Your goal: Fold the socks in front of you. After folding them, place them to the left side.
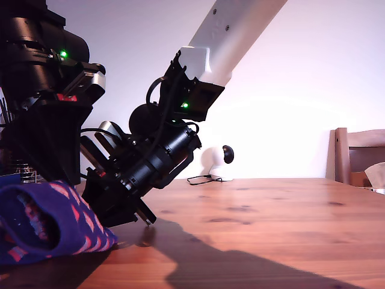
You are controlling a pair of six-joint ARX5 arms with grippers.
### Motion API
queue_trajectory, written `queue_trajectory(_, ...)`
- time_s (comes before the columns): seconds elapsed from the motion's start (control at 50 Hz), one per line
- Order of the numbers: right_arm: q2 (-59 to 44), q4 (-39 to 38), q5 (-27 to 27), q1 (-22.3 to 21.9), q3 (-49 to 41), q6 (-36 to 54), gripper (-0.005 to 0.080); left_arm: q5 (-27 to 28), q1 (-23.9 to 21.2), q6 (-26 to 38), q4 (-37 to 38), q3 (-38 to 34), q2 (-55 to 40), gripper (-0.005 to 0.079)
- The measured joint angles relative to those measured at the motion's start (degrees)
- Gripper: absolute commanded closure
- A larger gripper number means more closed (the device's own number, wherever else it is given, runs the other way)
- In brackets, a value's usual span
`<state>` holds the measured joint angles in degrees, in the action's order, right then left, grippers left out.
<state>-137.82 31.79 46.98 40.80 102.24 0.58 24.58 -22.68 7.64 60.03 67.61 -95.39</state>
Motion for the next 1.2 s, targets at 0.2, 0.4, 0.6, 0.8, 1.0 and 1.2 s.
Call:
queue_trajectory(0.2,0.0,2.7,-1.1,-3.1,0.4,2.9,0.0763,0.0,0.1,0.1,-1.6,0.3,0.0,0.0521)
queue_trajectory(0.4,0.0,6.6,-1.1,-8.2,0.9,7.1,0.0763,0.1,0.1,0.8,-5.5,3.1,0.0,0.0521)
queue_trajectory(0.6,0.0,11.8,-1.4,-11.3,1.4,11.4,0.0763,0.1,0.2,1.4,-10.4,3.1,0.0,0.0521)
queue_trajectory(0.8,0.2,15.1,-3.3,-13.5,1.9,14.2,0.0763,0.2,-0.2,1.4,-12.5,3.1,0.0,0.0521)
queue_trajectory(1.0,1.0,15.4,-5.5,-17.4,1.9,15.0,0.0763,0.5,-3.9,1.4,-15.1,3.2,-3.6,0.0459)
queue_trajectory(1.2,1.4,15.3,-6.4,-22.4,1.9,15.3,0.0763,1.4,-6.7,-0.2,-19.2,3.1,-8.3,0.0335)
